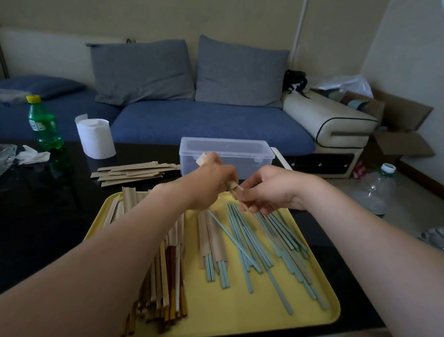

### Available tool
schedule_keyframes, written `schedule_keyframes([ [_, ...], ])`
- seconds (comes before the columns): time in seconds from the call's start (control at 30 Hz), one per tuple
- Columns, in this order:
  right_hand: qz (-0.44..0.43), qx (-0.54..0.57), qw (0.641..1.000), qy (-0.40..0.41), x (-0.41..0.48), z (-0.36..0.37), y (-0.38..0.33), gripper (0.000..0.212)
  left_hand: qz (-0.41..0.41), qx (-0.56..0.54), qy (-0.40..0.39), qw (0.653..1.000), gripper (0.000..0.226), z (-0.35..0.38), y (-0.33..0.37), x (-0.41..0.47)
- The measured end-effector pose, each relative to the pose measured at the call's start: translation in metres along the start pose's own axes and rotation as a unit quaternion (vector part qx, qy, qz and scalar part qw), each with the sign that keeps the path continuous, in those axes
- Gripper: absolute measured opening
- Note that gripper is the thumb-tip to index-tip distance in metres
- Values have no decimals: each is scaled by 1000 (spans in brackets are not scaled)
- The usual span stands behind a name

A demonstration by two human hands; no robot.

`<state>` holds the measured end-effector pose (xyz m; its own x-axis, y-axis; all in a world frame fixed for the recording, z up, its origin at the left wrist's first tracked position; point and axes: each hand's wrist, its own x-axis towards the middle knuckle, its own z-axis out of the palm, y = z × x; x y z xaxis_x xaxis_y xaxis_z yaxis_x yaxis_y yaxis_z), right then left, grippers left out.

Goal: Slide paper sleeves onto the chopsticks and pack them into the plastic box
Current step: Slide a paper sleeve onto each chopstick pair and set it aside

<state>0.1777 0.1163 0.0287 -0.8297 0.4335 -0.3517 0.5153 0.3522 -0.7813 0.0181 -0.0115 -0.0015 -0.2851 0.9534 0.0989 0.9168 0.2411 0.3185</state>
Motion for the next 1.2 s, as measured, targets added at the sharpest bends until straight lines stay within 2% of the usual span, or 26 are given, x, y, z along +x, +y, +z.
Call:
schedule_keyframes([
  [0.13,-2,-1,1000,-3,0,-2,0,21,-30,-114,31,993,32,-11,11,-3],
  [0.27,4,-9,1000,-5,-2,0,-2,25,-76,-258,76,960,25,-16,16,-5],
  [0.5,15,56,998,-23,-8,5,-7,21,-159,-352,166,907,66,-16,31,-6],
  [0.63,17,111,994,-9,-9,5,-4,29,-212,-461,137,851,79,-15,36,-6],
  [0.7,12,143,990,-8,-10,2,-1,41,-246,-504,101,822,83,-16,38,-5],
  [0.77,6,149,989,-15,-11,-1,2,57,-275,-552,61,785,75,-19,42,-7],
  [0.8,2,141,990,-17,-12,-2,3,62,-276,-559,47,780,71,-19,42,-8],
  [0.87,-6,128,992,-15,-16,-2,2,68,-263,-521,29,812,75,-16,42,-8],
  [0.93,-9,129,992,-13,-21,-1,1,63,-250,-500,24,829,82,-14,42,-8],
  [1.0,5,118,993,-9,-25,0,-1,44,-244,-508,19,826,87,-14,44,-8],
  [1.07,38,84,995,37,-23,-1,1,27,-244,-508,14,826,88,-13,45,-9],
  [1.13,87,15,991,97,-21,-6,7,24,-246,-497,6,832,83,-12,46,-7],
  [1.2,129,-97,981,107,-23,-11,11,16,-253,-480,-4,840,64,-11,46,-6],
])
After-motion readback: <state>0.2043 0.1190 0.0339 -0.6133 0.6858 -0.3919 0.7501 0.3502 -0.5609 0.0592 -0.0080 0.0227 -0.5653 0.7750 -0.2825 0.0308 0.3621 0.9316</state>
